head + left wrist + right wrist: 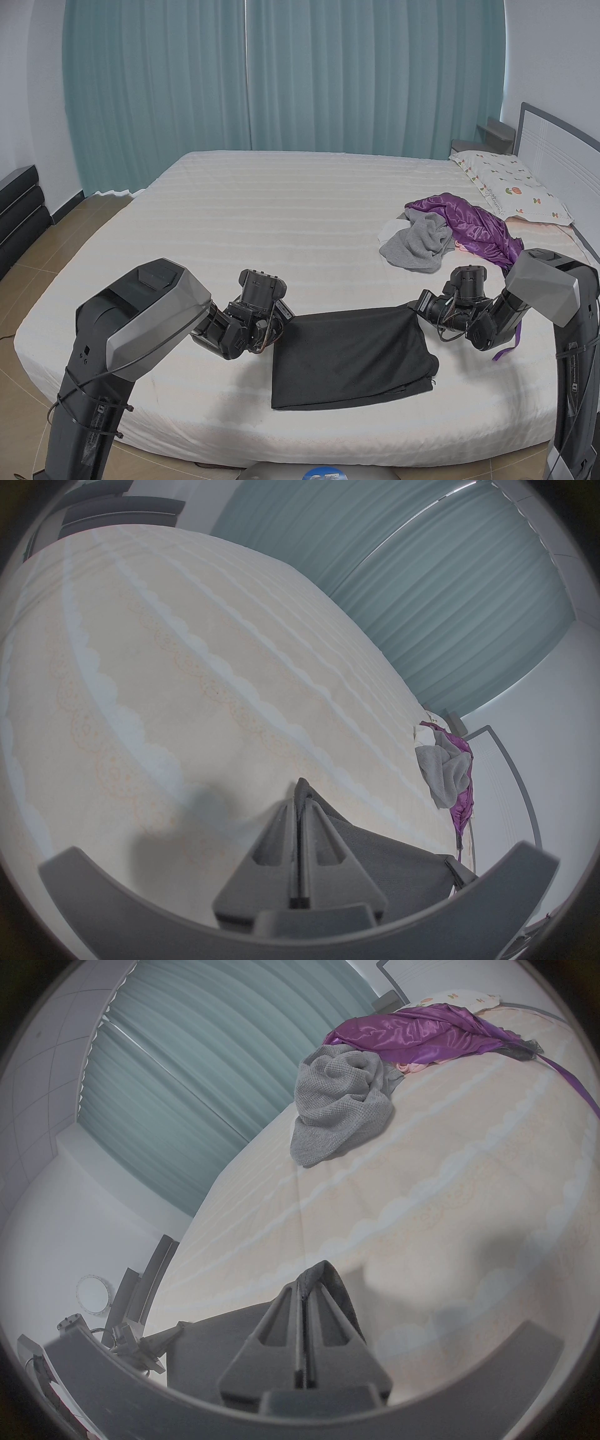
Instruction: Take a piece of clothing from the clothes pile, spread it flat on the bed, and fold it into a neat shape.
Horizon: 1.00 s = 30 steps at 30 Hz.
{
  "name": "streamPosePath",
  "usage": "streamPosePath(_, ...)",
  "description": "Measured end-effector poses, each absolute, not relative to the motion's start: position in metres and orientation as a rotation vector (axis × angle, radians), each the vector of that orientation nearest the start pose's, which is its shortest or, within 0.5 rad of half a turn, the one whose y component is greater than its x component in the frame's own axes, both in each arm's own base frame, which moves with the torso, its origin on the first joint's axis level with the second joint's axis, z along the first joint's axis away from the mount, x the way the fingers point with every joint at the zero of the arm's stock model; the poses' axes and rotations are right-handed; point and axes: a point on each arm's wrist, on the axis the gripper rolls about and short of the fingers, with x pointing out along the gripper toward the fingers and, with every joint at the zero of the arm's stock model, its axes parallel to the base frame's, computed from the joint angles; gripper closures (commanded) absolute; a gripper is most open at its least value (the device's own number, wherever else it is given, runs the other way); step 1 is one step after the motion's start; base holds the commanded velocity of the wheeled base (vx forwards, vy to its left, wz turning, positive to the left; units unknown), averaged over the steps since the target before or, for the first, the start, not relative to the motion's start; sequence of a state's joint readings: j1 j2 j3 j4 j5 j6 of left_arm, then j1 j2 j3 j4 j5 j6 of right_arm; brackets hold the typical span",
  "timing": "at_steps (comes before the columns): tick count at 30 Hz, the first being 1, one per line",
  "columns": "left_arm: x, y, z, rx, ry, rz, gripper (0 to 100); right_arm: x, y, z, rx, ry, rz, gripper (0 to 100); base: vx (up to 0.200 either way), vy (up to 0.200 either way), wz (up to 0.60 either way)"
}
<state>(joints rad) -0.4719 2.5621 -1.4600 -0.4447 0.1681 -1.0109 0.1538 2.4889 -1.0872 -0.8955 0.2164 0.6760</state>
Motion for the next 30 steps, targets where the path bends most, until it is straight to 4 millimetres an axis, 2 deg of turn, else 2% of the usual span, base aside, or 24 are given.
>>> streamPosePath(2, 0.428, -0.214, -0.020, -0.762, 0.707, 0.049, 100, 0.425, 0.071, -0.028, 0.669, 0.615, 0.176, 100, 0.000, 0.000, 0.00)
streamPosePath(3, 0.428, -0.214, -0.020, -0.761, 0.707, 0.049, 0, 0.425, 0.071, -0.029, 0.669, 0.617, 0.176, 100, 0.000, 0.000, 0.00)
streamPosePath(4, 0.428, -0.214, -0.020, -0.762, 0.708, 0.049, 0, 0.425, 0.072, -0.029, 0.669, 0.619, 0.176, 0, 0.000, 0.000, 0.00)
streamPosePath(10, 0.427, -0.213, -0.020, -0.768, 0.714, 0.050, 0, 0.420, 0.069, -0.026, 0.678, 0.621, 0.181, 0, 0.000, 0.000, 0.00)
streamPosePath(17, 0.421, -0.205, -0.015, -0.818, 0.723, 0.084, 0, 0.398, 0.063, -0.013, 0.699, 0.642, 0.232, 0, 0.000, 0.000, 0.00)
streamPosePath(21, 0.411, -0.190, -0.007, -0.842, 0.747, 0.113, 0, 0.374, 0.060, -0.008, 0.709, 0.660, 0.265, 0, 0.000, 0.000, 0.00)
streamPosePath(24, 0.396, -0.175, 0.000, -0.867, 0.783, 0.146, 0, 0.352, 0.057, -0.005, 0.715, 0.689, 0.292, 0, 0.000, 0.000, 0.00)
streamPosePath(30, 0.367, -0.152, 0.023, -1.023, 0.806, 0.152, 0, 0.313, 0.055, 0.002, 0.719, 0.756, 0.359, 0, 0.000, 0.000, 0.00)
